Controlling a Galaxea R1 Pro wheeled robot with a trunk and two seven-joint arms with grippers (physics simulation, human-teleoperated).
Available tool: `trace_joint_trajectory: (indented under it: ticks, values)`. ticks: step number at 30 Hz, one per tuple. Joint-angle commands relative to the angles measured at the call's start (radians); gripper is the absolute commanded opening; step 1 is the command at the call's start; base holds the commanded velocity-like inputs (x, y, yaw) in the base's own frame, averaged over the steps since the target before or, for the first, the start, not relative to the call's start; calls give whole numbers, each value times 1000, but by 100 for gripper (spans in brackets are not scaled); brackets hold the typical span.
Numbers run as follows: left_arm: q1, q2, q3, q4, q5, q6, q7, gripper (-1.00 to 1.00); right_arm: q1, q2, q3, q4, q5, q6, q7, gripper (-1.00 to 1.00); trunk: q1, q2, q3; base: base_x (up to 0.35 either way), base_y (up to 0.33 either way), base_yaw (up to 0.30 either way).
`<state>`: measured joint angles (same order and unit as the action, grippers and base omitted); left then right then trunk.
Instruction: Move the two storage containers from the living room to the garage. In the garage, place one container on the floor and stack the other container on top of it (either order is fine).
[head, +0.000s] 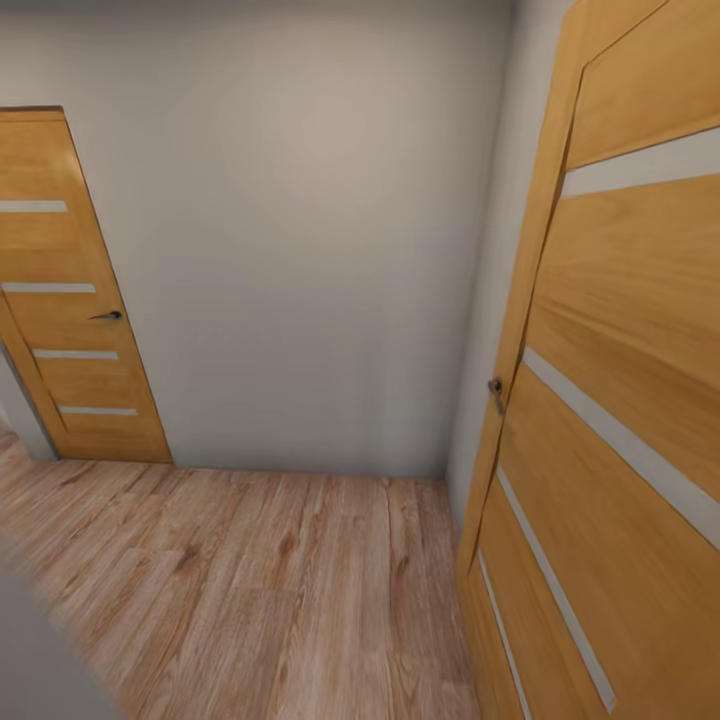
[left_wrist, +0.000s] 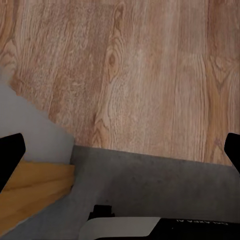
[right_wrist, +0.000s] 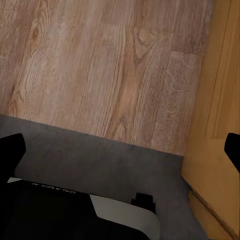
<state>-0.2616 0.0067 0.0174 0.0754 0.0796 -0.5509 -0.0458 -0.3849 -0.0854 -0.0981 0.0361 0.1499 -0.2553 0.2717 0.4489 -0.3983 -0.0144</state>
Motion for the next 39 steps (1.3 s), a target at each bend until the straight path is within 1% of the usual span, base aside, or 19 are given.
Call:
trace_joint_trajectory:
  ticks: [1, 25, 35, 39]
  values:
    - [-2, 0, 1, 4, 8, -6, -5, 100, -2, -1, -9, 4, 10, -6, 1, 100, 1, -2, -2, 255, 0, 0]
    - [-2, -1, 1, 4, 8, -6, -5, 100, -2, -1, -9, 4, 9, -6, 1, 100, 1, -2, -2, 21, 0, 0]
    - [-2, -1, 1, 4, 8, -6, -5, 100, -2, -1, -9, 4, 10, -6, 1, 100, 1, -2, -2, 226, 0, 0]
    - [-2, 0, 1, 4, 8, -6, -5, 100, -2, -1, -9, 4, 10, -6, 1, 100, 1, -2, -2, 71, 0, 0]
